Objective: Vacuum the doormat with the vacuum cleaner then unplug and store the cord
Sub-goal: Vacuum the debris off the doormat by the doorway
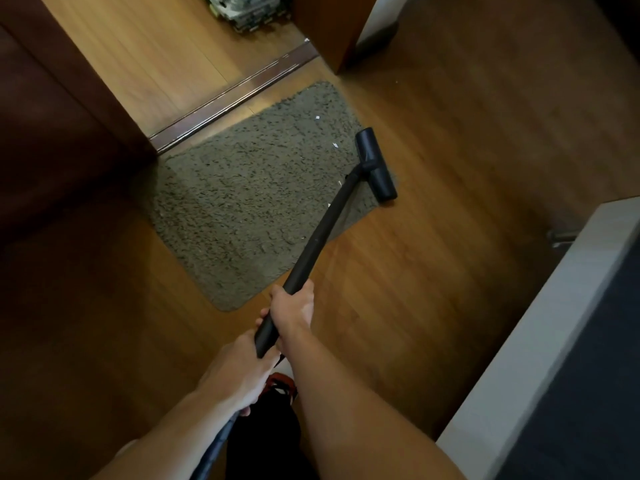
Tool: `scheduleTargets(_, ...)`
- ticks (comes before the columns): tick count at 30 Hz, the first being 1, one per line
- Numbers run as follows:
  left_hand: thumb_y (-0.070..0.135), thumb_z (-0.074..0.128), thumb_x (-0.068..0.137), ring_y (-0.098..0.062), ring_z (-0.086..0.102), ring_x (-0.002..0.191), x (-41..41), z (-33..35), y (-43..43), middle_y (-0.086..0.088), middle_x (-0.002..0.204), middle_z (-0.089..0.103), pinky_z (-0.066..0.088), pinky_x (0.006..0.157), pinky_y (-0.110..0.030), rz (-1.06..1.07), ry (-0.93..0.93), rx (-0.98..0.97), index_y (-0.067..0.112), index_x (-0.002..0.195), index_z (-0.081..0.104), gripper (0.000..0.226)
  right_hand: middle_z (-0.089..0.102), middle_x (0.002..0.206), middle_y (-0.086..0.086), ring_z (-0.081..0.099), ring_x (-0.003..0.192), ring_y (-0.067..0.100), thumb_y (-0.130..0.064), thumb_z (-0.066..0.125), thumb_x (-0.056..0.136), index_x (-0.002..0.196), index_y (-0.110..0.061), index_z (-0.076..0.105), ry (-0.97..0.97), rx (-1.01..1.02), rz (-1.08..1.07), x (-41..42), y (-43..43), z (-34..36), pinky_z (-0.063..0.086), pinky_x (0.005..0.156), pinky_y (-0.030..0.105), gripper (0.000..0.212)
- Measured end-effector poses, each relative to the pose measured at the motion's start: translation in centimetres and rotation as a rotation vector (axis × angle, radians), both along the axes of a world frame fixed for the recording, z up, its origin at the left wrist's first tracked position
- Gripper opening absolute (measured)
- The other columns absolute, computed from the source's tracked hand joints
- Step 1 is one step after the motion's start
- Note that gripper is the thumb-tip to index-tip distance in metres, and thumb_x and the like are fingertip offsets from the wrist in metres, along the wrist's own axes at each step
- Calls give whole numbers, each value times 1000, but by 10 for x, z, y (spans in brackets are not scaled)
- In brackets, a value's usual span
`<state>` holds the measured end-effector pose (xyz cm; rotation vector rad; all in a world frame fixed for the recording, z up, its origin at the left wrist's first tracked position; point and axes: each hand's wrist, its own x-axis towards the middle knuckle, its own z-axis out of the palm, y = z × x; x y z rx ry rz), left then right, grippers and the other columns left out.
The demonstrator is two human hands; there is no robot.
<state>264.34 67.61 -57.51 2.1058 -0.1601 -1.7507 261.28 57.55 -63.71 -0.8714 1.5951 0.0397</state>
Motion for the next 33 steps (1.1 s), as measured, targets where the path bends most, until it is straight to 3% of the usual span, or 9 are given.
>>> scheduleTargets(9, 39, 52, 98, -12, 53, 37, -9, 19, 95, -3, 59, 60, 43, 40, -24, 3, -58, 25, 18, 96, 57, 22, 58, 80, 11, 57, 48, 18, -12, 55, 98, 132, -24, 37, 8, 81, 7, -2, 97, 21, 54, 50, 32, 40)
scheduleTargets(13, 36, 55, 97, -12, 52, 49, -6, 27, 146, 1, 60, 55, 39, 49, -24, 14, -76, 16, 16, 93, 61, 21, 59, 83, 11, 59, 50, 17, -13, 55, 98, 139, -27, 33, -8, 107, 3, 1, 148, 29, 55, 49, 32, 49)
scheduleTargets(18, 41, 53, 98, -18, 70, 76, 0, 37, 203, -4, 87, 72, 56, 71, -33, -12, -7, 83, 28, 103, 59, 15, 59, 87, 11, 56, 40, 12, -12, 55, 98, 143, -24, 32, -17, 117, 9, 0, 209, 34, 54, 47, 31, 52)
scheduleTargets(23, 45, 53, 97, -5, 63, 89, -5, 45, 246, 9, 102, 66, 47, 74, -24, 10, 26, 146, 30, 138, 46, 45, 64, 99, 14, 58, 45, 12, -14, 55, 98, 153, -28, 23, -6, 137, 35, -8, 256, 44, 60, 52, 34, 65)
scheduleTargets(25, 48, 54, 95, -5, 62, 92, -7, 45, 256, 10, 105, 64, 48, 80, -27, 25, 45, 163, 31, 141, 45, 50, 64, 105, 15, 59, 46, 11, -15, 55, 98, 156, -30, 18, -4, 145, 28, -10, 266, 49, 61, 55, 35, 70)
scheduleTargets(29, 53, 55, 92, -11, 63, 95, -10, 48, 261, 7, 106, 65, 51, 91, -33, 26, 79, 182, 34, 138, 46, 51, 62, 91, 9, 57, 46, 11, -14, 54, 99, 157, -28, 18, 0, 137, 37, -16, 269, 56, 59, 51, 33, 70)
scheduleTargets(33, 46, 53, 95, -10, 62, 97, -17, 49, 252, 7, 107, 64, 49, 91, -31, 41, 81, 137, 32, 142, 42, 50, 62, 83, 9, 58, 44, 12, -13, 54, 98, 153, -26, 24, 15, 105, 68, -19, 261, 56, 60, 51, 35, 64)
